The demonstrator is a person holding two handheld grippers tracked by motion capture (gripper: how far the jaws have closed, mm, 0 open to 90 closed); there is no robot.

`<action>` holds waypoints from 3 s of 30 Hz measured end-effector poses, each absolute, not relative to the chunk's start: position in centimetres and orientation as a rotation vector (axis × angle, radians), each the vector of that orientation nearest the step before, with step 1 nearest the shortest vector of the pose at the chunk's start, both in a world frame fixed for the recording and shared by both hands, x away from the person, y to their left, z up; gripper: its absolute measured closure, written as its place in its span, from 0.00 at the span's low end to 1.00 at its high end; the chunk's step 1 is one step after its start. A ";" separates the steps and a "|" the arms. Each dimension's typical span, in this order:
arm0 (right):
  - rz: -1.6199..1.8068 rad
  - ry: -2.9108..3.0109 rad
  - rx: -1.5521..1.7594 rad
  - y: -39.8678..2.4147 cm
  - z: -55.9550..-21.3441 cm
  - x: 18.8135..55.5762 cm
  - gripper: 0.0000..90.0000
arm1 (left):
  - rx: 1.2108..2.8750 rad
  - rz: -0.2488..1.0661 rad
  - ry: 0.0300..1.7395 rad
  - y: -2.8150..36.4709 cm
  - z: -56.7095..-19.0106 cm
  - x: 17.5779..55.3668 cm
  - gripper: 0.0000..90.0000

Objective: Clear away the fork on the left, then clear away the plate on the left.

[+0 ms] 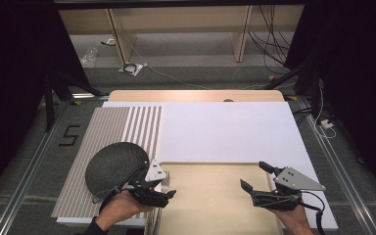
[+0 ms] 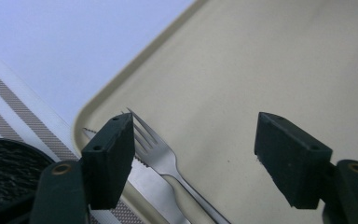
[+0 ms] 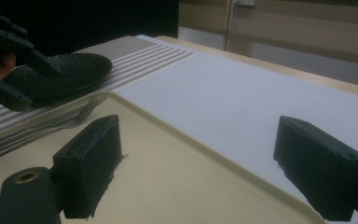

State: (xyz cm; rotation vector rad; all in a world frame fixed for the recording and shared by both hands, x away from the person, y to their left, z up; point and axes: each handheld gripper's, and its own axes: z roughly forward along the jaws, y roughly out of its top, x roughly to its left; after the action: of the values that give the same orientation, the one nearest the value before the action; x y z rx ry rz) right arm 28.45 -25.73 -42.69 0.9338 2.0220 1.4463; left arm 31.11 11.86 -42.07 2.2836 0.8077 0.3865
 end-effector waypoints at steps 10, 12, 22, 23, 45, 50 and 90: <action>1.453 2.018 0.932 -25.7 -42.7 28.5 0.18 | 2.165 0.408 0.894 13.4 -41.5 31.4 0.23; 1.451 2.020 0.934 -25.8 -42.7 28.4 0.18 | 2.139 0.414 0.910 13.7 -41.4 31.4 0.22; 1.463 2.013 0.933 -26.0 -42.7 28.5 0.18 | 2.080 0.428 0.988 15.2 -41.4 31.6 0.20; 1.466 2.011 0.931 -26.0 -42.7 28.5 0.18 | 2.075 0.427 0.996 15.4 -41.3 31.6 0.20; 1.477 2.009 0.935 -26.1 -42.7 28.4 0.18 | 1.889 0.434 1.229 18.8 -41.5 31.5 0.20; 1.474 2.012 0.936 -26.0 -42.7 28.4 0.18 | 1.841 0.419 1.288 19.6 -41.6 31.4 0.21; 1.469 2.011 0.923 -25.9 -42.6 28.2 0.18 | 1.484 0.388 1.624 24.7 -43.6 30.9 0.20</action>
State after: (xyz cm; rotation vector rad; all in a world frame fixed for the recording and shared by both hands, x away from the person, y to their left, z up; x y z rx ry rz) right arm 28.22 -25.91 -42.61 0.9228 2.0108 1.4694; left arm 30.89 24.72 -43.56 1.4841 1.6235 0.3885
